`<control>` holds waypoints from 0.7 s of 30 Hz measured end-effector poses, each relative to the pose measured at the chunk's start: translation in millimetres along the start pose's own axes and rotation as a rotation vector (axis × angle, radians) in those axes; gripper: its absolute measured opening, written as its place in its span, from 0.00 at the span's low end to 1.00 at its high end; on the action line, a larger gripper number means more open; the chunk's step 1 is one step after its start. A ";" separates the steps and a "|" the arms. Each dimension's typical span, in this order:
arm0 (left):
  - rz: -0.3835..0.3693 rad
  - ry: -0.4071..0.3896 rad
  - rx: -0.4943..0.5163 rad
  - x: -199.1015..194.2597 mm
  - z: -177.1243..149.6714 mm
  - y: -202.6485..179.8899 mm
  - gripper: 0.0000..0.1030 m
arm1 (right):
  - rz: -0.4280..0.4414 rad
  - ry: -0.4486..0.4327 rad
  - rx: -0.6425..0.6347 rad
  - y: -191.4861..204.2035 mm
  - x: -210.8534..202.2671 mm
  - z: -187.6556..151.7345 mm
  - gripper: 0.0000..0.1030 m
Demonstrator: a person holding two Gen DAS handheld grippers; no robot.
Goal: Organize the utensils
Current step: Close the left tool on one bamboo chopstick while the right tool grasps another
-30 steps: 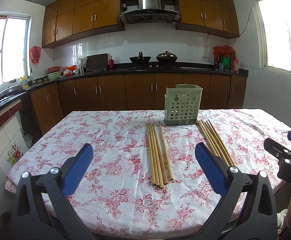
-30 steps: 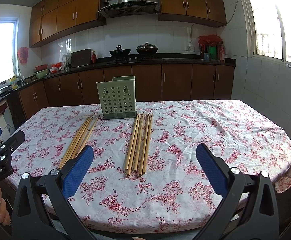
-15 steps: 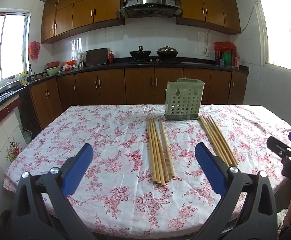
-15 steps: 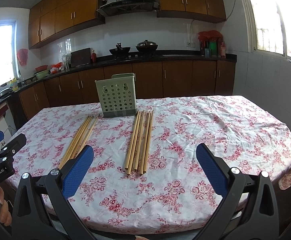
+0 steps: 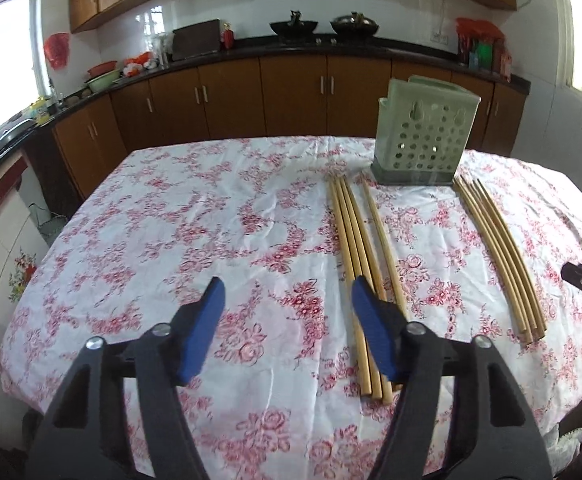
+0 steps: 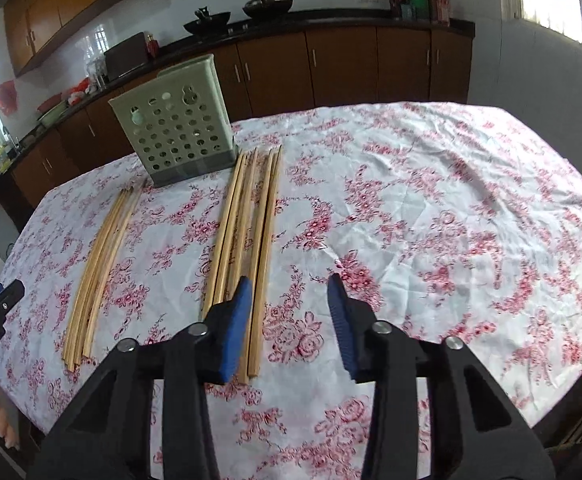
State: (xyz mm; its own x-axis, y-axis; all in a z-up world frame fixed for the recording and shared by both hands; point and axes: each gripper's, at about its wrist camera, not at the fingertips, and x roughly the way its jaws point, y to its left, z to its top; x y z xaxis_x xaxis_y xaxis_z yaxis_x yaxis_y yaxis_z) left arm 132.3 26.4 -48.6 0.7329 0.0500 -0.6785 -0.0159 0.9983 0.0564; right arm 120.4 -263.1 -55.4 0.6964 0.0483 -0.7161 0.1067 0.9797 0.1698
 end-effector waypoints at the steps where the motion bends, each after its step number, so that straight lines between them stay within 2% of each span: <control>1: -0.018 0.019 0.006 7.5 1.2 -1.1 0.54 | 0.019 0.017 0.007 0.6 8.0 2.7 0.25; 6: -0.115 0.107 -0.021 35.1 2.0 -2.0 0.32 | 0.059 0.089 -0.006 7.4 36.0 10.5 0.16; 12: -0.155 0.155 -0.010 51.8 2.5 -7.6 0.29 | 0.093 0.150 -0.008 5.0 54.6 7.5 0.08; 18: -0.162 0.180 0.009 61.4 4.3 -12.5 0.19 | 0.052 0.125 -0.002 -2.1 56.0 12.3 0.08; 21: -0.168 0.191 0.016 64.9 3.7 -14.9 0.18 | 0.051 0.122 -0.009 -2.2 56.5 12.8 0.08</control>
State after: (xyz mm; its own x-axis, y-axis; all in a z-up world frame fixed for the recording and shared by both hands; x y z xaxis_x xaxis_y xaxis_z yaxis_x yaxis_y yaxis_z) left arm 182.6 14.6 -90.8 0.5828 -0.1107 -0.8050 0.1072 0.9925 -0.0589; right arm 168.6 -265.1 -87.6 0.6090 0.1206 -0.7840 0.0668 0.9771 0.2022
